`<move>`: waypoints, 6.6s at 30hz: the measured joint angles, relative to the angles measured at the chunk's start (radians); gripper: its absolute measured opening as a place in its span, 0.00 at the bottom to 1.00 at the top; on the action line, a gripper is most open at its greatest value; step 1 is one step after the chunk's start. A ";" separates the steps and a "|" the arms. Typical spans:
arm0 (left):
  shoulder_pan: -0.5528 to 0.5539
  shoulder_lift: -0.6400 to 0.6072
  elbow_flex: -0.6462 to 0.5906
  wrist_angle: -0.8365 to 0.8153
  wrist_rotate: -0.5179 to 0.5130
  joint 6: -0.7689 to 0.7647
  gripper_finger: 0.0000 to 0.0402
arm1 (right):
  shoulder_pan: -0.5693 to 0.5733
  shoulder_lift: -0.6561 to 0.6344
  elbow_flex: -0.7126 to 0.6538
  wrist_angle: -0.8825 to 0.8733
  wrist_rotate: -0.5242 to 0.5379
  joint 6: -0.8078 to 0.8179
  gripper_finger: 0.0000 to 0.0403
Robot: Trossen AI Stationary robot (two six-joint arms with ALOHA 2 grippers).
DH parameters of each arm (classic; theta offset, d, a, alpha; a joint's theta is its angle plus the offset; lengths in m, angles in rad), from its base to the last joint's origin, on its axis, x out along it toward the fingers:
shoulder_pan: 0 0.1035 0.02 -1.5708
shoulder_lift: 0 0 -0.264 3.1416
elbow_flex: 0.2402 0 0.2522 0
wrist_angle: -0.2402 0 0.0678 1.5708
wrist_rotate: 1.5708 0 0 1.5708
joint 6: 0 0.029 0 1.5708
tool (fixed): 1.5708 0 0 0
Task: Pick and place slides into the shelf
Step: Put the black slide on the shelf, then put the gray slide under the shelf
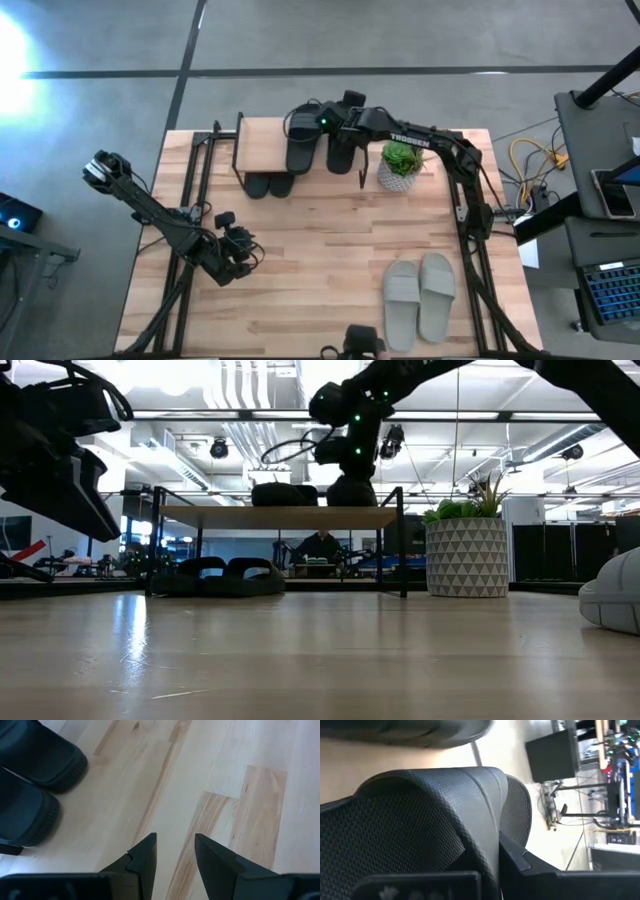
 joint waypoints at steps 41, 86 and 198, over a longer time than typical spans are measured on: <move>0.053 -0.001 0.002 0.000 0.035 0.057 0.29 | 0.109 0.016 0.139 -0.216 -0.029 0.114 0.39; 0.053 0.001 0.023 0.004 0.101 0.133 0.29 | 1.292 -0.046 -0.185 -0.701 -0.434 1.665 0.42; 0.063 0.001 0.016 -0.091 0.044 0.187 0.29 | 0.407 0.313 -0.031 0.079 0.247 0.368 0.05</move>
